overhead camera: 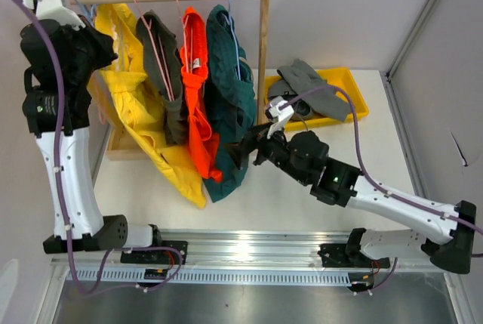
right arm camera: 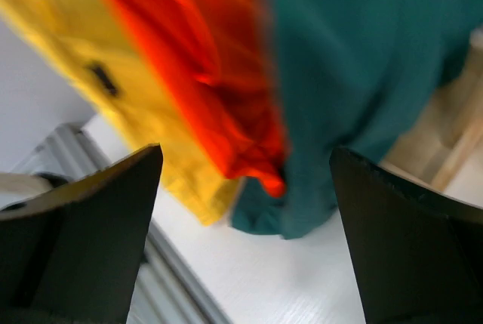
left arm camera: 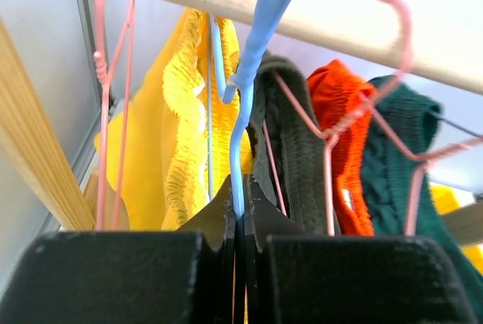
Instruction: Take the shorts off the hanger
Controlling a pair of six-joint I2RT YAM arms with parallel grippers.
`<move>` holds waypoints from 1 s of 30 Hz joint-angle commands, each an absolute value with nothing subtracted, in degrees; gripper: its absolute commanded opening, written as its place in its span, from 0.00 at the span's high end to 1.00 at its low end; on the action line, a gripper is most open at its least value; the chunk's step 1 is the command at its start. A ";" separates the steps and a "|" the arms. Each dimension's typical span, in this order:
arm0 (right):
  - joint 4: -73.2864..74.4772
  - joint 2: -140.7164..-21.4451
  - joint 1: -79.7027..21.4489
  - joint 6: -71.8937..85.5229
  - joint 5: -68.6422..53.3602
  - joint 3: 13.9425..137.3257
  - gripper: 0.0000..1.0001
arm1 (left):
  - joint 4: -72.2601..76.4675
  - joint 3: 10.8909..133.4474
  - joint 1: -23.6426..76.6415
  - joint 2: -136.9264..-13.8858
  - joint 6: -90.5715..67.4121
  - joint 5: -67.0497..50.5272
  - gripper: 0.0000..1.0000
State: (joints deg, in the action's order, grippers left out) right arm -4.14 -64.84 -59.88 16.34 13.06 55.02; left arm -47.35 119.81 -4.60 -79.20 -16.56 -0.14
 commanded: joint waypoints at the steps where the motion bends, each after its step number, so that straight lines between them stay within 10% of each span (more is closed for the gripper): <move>1: 3.42 -66.87 -66.60 10.20 20.03 69.31 0.01 | -42.10 122.35 -4.22 -74.27 -18.10 -1.32 1.00; 17: 11.25 -102.03 -86.22 6.77 26.37 113.97 0.01 | -40.78 113.38 -4.22 -66.27 -20.74 -6.85 1.00; 28: 5.63 -114.07 -86.84 0.89 36.19 120.41 0.01 | -40.69 108.73 -4.13 -61.35 -21.53 -8.09 1.00; 30: 3.35 -115.04 -86.57 0.26 37.09 120.59 0.14 | -40.69 107.58 -4.22 -60.21 -21.71 -7.91 1.00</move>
State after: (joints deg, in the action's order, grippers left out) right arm 9.04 -113.27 -86.89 3.42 31.57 117.54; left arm -46.94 107.87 -4.60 -63.37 -20.12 -6.20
